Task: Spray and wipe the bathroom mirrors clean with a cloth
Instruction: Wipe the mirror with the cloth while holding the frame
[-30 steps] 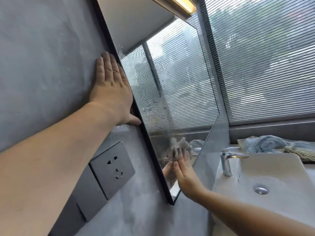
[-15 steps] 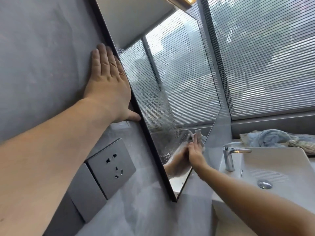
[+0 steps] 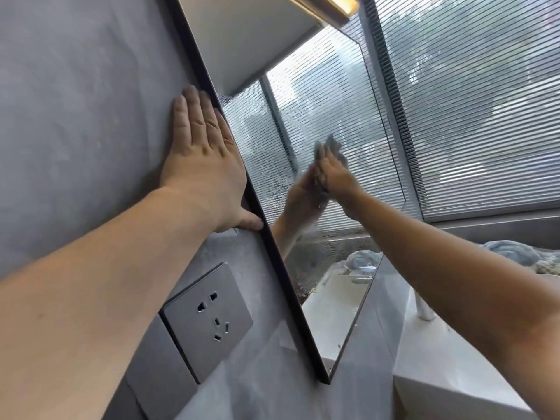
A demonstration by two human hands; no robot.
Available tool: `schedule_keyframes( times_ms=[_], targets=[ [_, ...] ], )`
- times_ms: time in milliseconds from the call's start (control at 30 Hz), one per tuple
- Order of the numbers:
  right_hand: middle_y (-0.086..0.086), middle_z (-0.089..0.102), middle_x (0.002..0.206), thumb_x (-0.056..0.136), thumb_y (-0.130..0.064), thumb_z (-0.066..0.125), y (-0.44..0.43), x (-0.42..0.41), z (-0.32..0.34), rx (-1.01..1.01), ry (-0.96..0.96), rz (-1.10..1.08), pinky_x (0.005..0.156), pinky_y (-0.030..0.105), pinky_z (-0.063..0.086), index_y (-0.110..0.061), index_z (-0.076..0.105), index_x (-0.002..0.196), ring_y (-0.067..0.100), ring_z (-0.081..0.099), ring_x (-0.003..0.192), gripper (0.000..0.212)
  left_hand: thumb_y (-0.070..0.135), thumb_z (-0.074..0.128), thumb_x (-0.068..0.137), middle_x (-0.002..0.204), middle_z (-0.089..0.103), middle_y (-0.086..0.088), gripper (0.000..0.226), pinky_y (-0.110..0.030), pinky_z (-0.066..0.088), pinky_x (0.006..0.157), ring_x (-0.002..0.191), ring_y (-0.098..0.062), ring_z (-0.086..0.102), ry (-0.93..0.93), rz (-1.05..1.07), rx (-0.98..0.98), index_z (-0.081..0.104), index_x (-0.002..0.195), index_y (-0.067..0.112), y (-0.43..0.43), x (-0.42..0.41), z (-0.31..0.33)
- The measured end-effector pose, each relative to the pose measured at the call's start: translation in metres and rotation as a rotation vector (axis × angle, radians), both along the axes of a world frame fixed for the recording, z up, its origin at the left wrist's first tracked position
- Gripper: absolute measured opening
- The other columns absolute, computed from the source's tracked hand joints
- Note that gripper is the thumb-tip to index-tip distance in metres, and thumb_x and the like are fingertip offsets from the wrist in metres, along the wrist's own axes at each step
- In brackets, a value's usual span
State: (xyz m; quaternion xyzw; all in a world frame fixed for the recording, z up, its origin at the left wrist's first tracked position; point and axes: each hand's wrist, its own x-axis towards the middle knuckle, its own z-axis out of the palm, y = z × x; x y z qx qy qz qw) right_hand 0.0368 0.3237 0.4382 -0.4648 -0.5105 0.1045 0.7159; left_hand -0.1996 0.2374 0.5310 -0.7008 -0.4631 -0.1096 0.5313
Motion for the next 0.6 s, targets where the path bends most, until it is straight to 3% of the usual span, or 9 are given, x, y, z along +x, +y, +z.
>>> schedule_keyframes(
  times_ms=[67,200,267,367,433,500,567,600],
  targets=[
    [-0.001,-0.001,0.175,0.106,-0.033,0.036,-0.001,-0.001,0.012,0.054,-0.159,0.031,0.129,0.036,-0.002,-0.022,0.017,0.166,0.017,-0.007,0.16,0.064,0.105,0.039,0.051,0.154,-0.016,-0.048,0.169,-0.065,-0.008,0.121,0.147,-0.061,-0.013,0.001,-0.002,0.001,-0.017,0.144,-0.025,-0.001,0.0,0.0],
    [-0.004,0.0,0.175,0.105,-0.035,0.034,0.0,-0.016,0.016,0.152,-0.394,-0.022,0.132,0.043,-0.004,-0.021,0.018,0.166,0.013,-0.01,0.16,0.065,0.105,0.04,0.051,0.155,-0.015,-0.048,0.169,-0.064,-0.008,0.121,0.148,-0.06,-0.012,0.005,-0.004,0.003,-0.018,0.144,-0.024,-0.003,-0.001,0.0],
    [-0.007,0.005,0.174,0.105,-0.037,0.034,0.009,-0.001,-0.005,0.128,-0.308,-0.03,0.132,0.043,0.0,-0.026,0.022,0.165,0.011,-0.005,0.16,0.063,0.105,0.04,0.052,0.155,-0.016,-0.048,0.169,-0.064,-0.007,0.122,0.148,-0.06,-0.013,0.004,0.001,-0.001,-0.018,0.143,-0.024,-0.004,-0.001,0.0],
    [-0.001,0.009,0.174,0.111,-0.032,0.031,0.021,0.029,-0.045,-0.176,-0.054,-0.126,0.131,0.049,0.01,-0.03,0.022,0.165,0.024,0.006,0.16,0.056,0.105,0.039,0.053,0.154,-0.017,-0.049,0.168,-0.065,-0.005,0.122,0.147,-0.061,-0.014,0.006,0.009,-0.003,-0.018,0.143,-0.025,-0.004,-0.001,0.0],
    [0.004,0.009,0.173,0.113,-0.022,0.031,0.026,0.049,-0.077,-0.382,0.105,-0.147,0.13,0.047,0.014,-0.023,0.024,0.165,0.031,0.011,0.159,0.053,0.105,0.037,0.055,0.153,-0.019,-0.049,0.166,-0.066,-0.004,0.122,0.146,-0.062,-0.015,0.009,0.011,-0.003,-0.02,0.141,-0.026,-0.003,-0.001,0.001],
    [0.011,0.024,0.167,0.111,-0.017,0.032,0.03,0.051,-0.094,-0.452,0.231,-0.117,0.127,0.041,0.023,-0.009,0.035,0.16,0.03,0.026,0.153,0.049,0.105,0.036,0.056,0.152,-0.02,-0.05,0.165,-0.066,-0.003,0.122,0.146,-0.063,-0.016,0.011,0.012,-0.005,-0.021,0.14,-0.027,-0.002,-0.001,0.001],
    [0.02,0.032,0.16,0.111,-0.015,0.029,0.031,0.043,-0.083,-0.504,0.259,-0.147,0.125,0.04,0.026,-0.002,0.029,0.16,0.034,0.031,0.15,0.051,0.105,0.036,0.056,0.152,-0.02,-0.05,0.165,-0.067,-0.005,0.121,0.145,-0.063,-0.016,0.015,0.016,0.001,-0.022,0.137,-0.027,-0.001,-0.001,0.001],
    [0.019,0.028,0.164,0.111,-0.014,0.029,0.032,0.04,-0.073,-0.485,0.269,-0.147,0.127,0.04,0.021,-0.001,0.021,0.162,0.036,0.024,0.154,0.053,0.105,0.036,0.056,0.151,-0.021,-0.05,0.165,-0.067,-0.006,0.121,0.145,-0.064,-0.016,0.018,0.019,0.003,-0.022,0.137,-0.027,-0.001,-0.001,0.002]
  ],
)
